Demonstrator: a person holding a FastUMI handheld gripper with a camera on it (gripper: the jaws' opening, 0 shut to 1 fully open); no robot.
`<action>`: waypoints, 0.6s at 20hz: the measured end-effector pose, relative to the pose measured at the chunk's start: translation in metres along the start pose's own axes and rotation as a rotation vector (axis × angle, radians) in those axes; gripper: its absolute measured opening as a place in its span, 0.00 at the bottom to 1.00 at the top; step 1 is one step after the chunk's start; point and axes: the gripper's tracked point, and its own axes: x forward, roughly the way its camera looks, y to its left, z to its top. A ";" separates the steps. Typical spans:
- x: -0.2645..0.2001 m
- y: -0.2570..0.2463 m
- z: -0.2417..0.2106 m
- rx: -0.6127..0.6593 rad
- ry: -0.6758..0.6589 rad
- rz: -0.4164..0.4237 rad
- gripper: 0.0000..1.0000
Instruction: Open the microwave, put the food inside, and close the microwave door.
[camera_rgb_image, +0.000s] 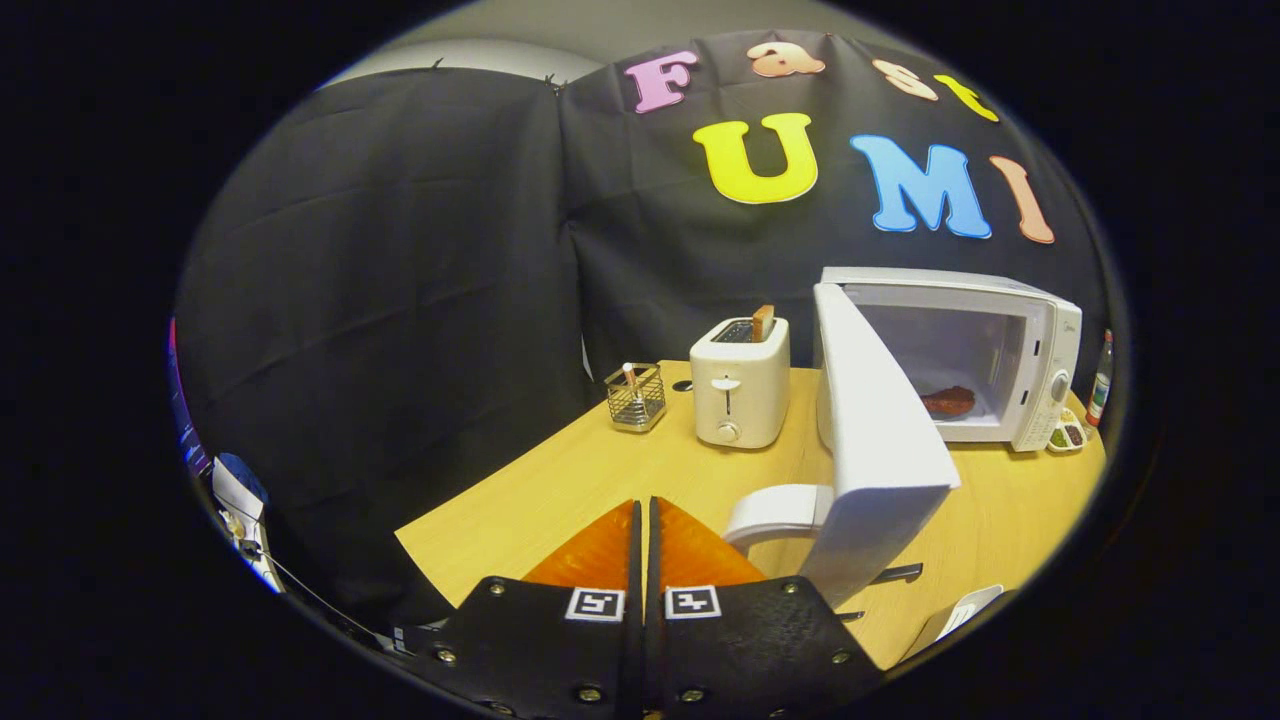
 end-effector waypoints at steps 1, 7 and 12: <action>-0.001 -0.004 0.000 -0.005 0.005 -0.001 0.01; -0.018 -0.057 0.003 -0.013 0.023 -0.082 0.01; -0.025 -0.115 0.012 0.029 0.022 -0.165 0.01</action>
